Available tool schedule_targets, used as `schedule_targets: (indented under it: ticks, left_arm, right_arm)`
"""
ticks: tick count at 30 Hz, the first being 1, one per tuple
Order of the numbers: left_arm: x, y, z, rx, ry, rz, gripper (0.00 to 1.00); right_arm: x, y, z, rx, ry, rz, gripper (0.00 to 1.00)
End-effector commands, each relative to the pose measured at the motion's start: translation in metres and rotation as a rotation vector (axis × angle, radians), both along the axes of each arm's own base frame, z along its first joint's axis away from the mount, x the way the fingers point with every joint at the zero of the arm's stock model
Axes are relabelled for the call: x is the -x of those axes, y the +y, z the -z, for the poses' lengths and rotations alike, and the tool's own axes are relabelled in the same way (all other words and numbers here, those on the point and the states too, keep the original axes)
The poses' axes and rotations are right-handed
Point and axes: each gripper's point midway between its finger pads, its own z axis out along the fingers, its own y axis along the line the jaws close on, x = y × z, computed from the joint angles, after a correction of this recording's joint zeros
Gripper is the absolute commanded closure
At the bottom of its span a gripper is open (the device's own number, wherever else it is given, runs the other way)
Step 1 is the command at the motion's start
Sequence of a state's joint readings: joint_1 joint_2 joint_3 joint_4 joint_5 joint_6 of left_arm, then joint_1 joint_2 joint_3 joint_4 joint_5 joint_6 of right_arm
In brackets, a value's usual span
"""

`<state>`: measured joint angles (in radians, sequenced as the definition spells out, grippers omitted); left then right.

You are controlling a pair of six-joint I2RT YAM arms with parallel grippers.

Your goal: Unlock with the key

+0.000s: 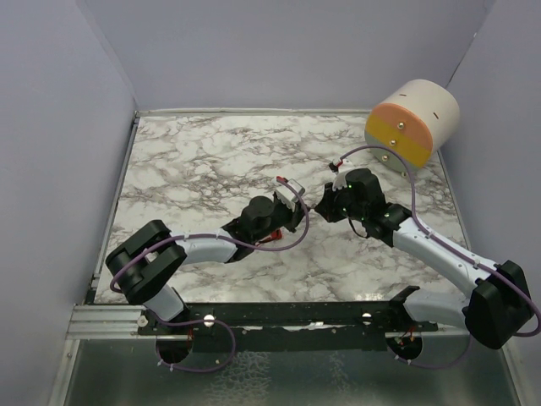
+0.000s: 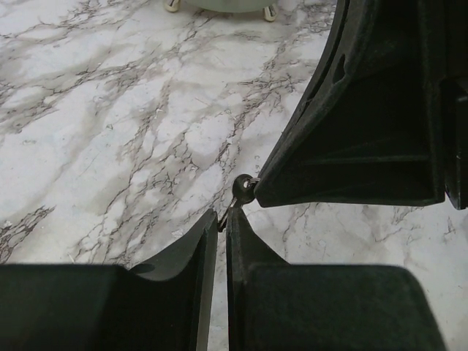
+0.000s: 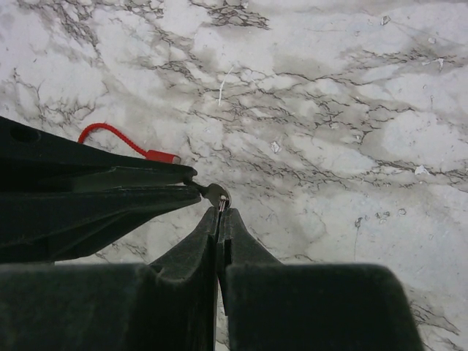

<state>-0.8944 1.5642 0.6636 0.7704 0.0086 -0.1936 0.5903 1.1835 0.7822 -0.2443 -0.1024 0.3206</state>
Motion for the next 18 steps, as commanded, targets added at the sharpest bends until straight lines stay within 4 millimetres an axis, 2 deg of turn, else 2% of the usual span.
schedule_targets:
  ticks: [1, 3, 14, 16, 18]
  left_arm:
    - [-0.0038, -0.0054, -0.0139, 0.03, -0.034, 0.0, 0.93]
    - [-0.0035, -0.0047, -0.0154, 0.034, -0.034, -0.002, 1.0]
    - [-0.0021, -0.0039, -0.0216, 0.05, -0.036, -0.002, 1.0]
    - [-0.0035, -0.0016, -0.0221, 0.051, -0.035, -0.017, 1.0]
    - [-0.0057, 0.0009, -0.0228, 0.054, -0.033, -0.038, 1.0]
  right_arm:
    - [0.009, 0.0008, 0.0009, -0.005, 0.01, -0.019, 0.99]
    - [0.0085, 0.0001, 0.0014, -0.001, 0.009, -0.016, 0.99]
    - [0.0086, -0.0009, 0.0032, 0.006, 0.012, -0.014, 0.98]
    - [0.0084, -0.002, 0.0029, 0.009, 0.011, -0.01, 0.96]
    - [0.008, -0.0032, 0.001, 0.011, 0.006, -0.003, 0.89]
